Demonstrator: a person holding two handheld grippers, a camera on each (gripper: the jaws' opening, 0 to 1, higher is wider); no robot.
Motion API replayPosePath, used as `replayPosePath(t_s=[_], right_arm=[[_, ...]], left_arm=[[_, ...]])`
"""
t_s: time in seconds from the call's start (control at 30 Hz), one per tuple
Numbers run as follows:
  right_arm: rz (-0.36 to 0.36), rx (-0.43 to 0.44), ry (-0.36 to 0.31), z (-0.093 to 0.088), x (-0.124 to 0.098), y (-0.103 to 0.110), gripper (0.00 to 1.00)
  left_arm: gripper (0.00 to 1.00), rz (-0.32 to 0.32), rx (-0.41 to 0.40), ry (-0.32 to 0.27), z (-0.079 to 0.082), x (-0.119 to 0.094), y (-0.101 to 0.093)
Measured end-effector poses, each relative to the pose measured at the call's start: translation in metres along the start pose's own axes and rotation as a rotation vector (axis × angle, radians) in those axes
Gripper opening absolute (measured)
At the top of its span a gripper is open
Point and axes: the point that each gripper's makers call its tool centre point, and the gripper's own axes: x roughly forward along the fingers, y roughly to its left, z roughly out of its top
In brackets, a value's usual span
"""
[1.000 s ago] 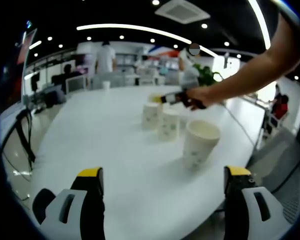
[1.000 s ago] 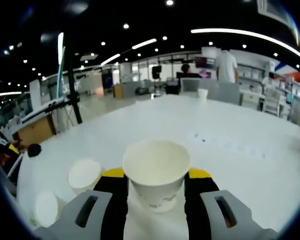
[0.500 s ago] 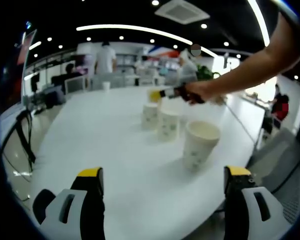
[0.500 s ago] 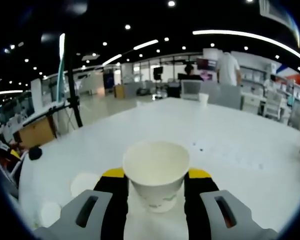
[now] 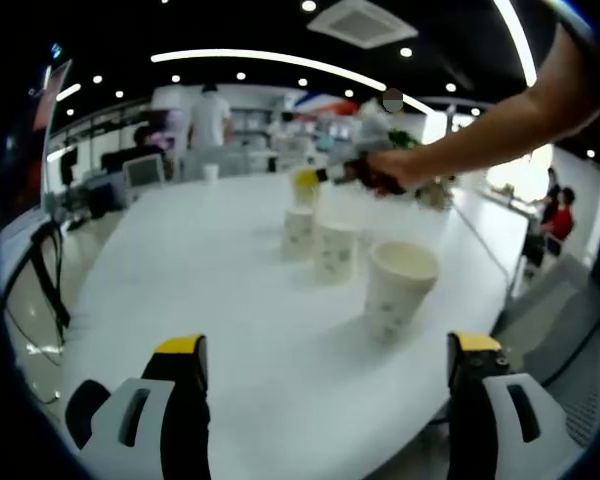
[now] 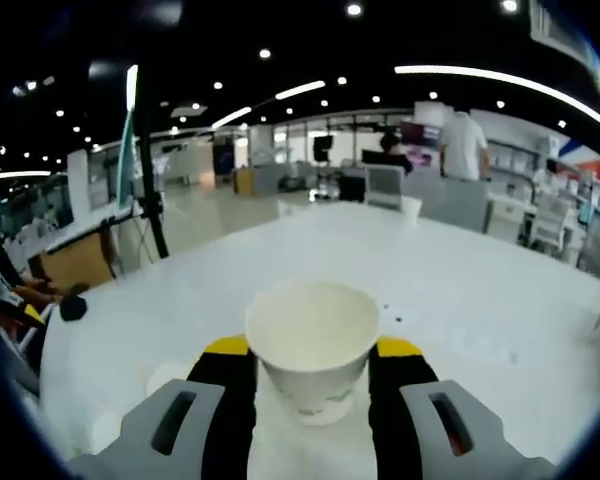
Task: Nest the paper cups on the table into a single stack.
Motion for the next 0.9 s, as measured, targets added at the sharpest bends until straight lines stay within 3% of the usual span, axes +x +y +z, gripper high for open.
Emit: replayPosePath(t_s=[0.43,0.9], right_arm=[[0.011,-0.024,-0.017,0.027,0.0,-0.001,0.41],[0.014,-0.034,-0.011,0.029,-0.006,0.002,0.41]], left_arm=[[1.0,-0.008,0.004,-0.006,0.001,0.0,-0.002],[1.0,-0.009,0.012,-0.01,0.002,0.0,-0.001]])
